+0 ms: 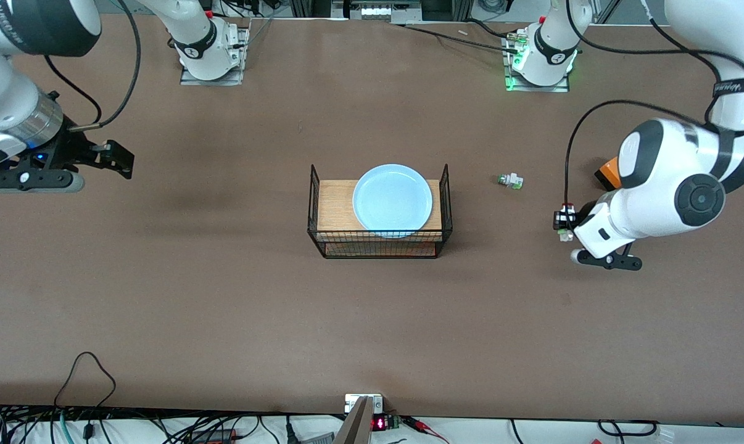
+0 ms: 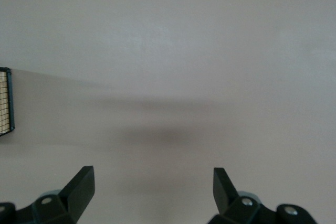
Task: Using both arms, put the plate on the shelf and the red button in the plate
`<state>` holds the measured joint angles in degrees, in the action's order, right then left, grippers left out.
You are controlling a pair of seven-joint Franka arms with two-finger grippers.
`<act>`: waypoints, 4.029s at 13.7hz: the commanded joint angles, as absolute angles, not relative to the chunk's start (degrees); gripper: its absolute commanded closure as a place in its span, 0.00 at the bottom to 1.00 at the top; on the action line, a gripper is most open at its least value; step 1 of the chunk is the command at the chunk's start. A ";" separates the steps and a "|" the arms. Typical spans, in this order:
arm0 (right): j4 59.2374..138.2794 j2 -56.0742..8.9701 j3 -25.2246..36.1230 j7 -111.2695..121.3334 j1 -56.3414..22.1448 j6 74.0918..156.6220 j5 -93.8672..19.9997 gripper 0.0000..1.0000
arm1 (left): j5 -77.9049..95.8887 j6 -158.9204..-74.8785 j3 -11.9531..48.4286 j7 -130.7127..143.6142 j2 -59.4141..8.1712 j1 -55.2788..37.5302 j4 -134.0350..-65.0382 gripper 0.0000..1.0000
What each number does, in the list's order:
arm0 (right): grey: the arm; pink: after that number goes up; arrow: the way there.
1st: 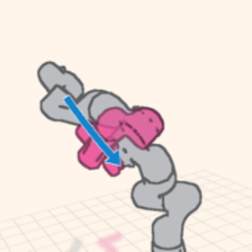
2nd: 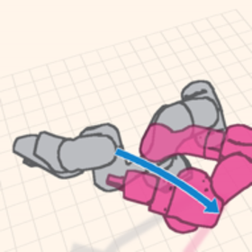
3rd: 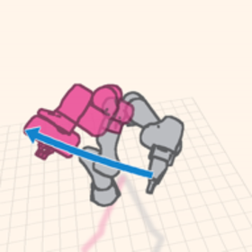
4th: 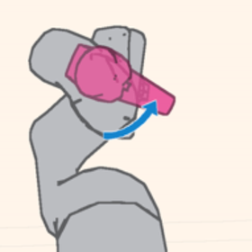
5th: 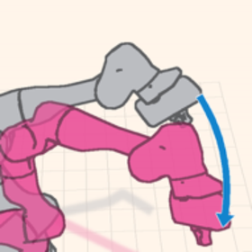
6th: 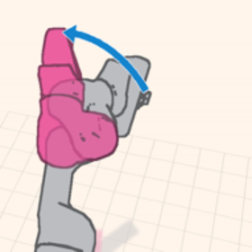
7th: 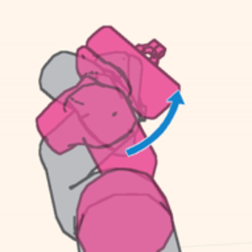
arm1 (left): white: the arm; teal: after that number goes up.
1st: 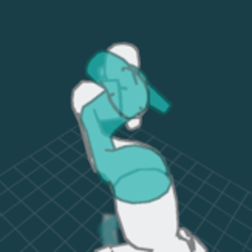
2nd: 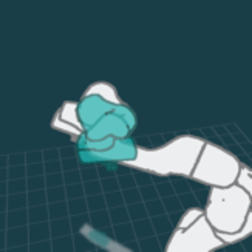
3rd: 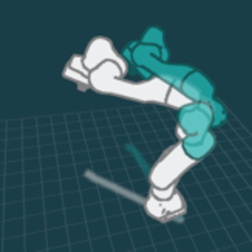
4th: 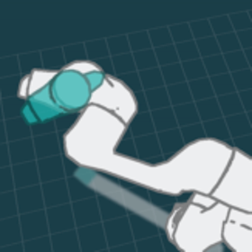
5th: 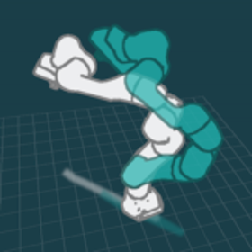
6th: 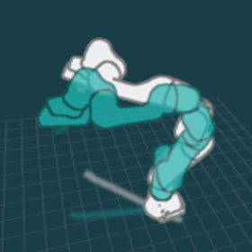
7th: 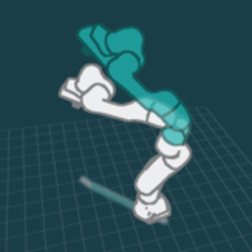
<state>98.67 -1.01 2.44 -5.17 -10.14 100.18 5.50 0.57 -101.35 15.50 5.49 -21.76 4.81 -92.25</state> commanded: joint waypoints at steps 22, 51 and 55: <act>80.24 -9.14 2.81 -11.95 -4.92 83.23 -0.97 0.00 | 1.85 -116.37 26.72 42.00 -37.35 -17.31 -79.54 0.82; 79.80 -9.32 2.46 -12.04 -5.36 84.99 0.88 0.00 | 1.23 -96.86 3.52 0.44 1.67 -2.29 -102.83 0.00; 79.80 -9.32 2.46 -12.04 -5.36 84.90 1.23 0.00 | 1.23 -96.94 2.73 0.00 1.85 -3.16 -102.92 0.00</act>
